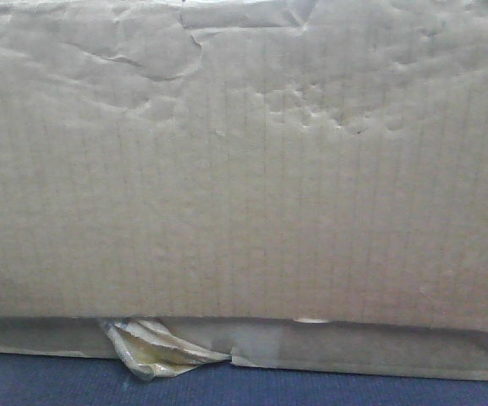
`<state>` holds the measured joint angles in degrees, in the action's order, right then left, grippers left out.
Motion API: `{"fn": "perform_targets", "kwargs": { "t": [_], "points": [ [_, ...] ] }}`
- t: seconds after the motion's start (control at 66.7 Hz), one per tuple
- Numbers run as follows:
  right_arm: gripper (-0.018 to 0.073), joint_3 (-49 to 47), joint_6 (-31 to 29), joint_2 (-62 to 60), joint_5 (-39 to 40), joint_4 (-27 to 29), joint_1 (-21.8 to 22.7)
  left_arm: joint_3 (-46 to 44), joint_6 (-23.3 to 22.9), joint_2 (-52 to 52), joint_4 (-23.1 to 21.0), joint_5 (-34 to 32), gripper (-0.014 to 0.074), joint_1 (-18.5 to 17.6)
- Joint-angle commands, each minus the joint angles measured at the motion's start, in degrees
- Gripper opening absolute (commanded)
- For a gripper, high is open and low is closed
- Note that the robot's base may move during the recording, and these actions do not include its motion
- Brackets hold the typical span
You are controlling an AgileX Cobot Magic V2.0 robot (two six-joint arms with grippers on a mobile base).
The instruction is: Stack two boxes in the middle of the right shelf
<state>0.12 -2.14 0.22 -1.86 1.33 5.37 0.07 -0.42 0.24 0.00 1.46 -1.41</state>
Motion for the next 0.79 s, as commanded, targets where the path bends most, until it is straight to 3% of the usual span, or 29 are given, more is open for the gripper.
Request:
{"fn": "perform_targets", "kwargs": {
  "t": [0.0,0.645,0.72,0.779],
  "points": [
    [-0.0169,-0.12,-0.32,-0.22,1.44,0.13,0.23,-0.07,0.05,-0.24,0.00,-0.91,-0.0111,0.12],
    [-0.0169,-0.12,-0.32,-0.22,1.44,0.13,0.23,-0.07,0.42,-0.24,0.74,-2.99,-0.0111,0.12],
    [-0.0169,-0.12,-0.32,-0.22,1.44,0.13,0.23,-0.07,-0.06,-0.24,-2.67,-4.92,-0.0111,0.12],
    [-0.0169,-0.12,-0.32,-0.22,1.44,0.13,0.23,-2.95,-0.06,-0.24,-3.55,-1.46,-0.0111,0.12]
  ]
}}
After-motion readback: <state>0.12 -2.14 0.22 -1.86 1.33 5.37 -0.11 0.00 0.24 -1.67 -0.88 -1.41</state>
